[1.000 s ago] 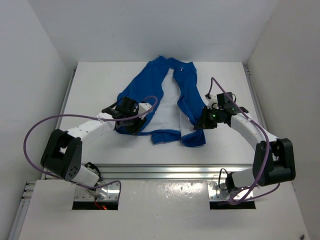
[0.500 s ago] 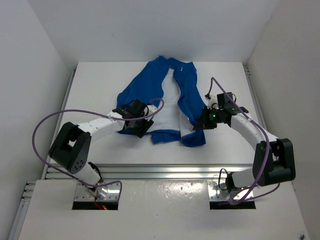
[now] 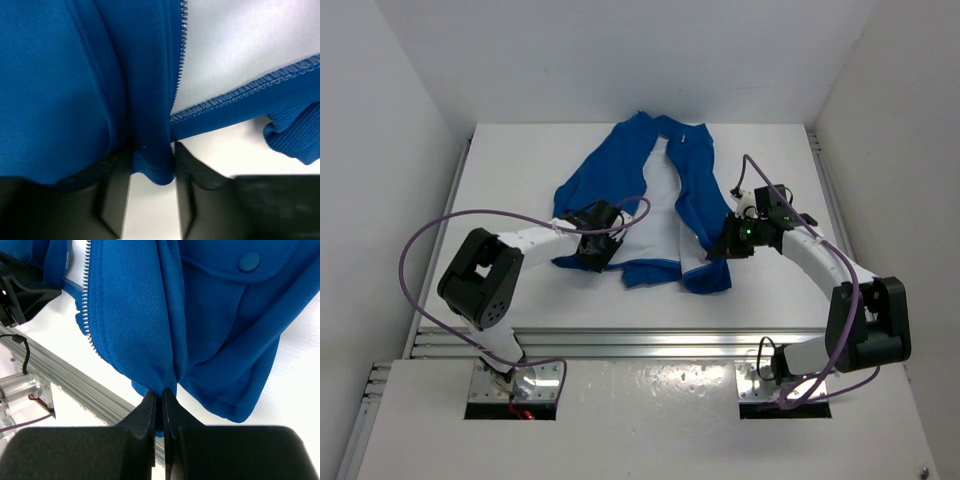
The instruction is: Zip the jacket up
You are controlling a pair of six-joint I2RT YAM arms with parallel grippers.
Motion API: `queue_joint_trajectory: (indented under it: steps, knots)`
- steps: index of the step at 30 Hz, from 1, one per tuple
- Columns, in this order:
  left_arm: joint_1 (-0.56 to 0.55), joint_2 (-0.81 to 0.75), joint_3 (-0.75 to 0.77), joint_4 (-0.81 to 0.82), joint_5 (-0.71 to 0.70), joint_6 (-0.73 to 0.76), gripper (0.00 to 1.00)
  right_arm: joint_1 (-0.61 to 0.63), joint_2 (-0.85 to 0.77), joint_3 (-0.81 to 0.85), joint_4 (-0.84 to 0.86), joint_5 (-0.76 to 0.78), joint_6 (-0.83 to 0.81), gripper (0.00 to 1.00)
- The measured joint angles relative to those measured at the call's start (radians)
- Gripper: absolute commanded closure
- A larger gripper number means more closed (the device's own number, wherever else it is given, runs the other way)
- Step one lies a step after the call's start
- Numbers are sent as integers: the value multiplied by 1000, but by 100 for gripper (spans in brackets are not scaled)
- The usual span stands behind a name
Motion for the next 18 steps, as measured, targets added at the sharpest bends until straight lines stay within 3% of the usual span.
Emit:
queue_joint_trajectory:
  steps: [13,18]
  knots:
    - [25,0,24,0,140,14,65,4,0,0,3,-4,1,100]
    - [43,0,24,-1,182,20,59,5,0,0,3,-4,0,100]
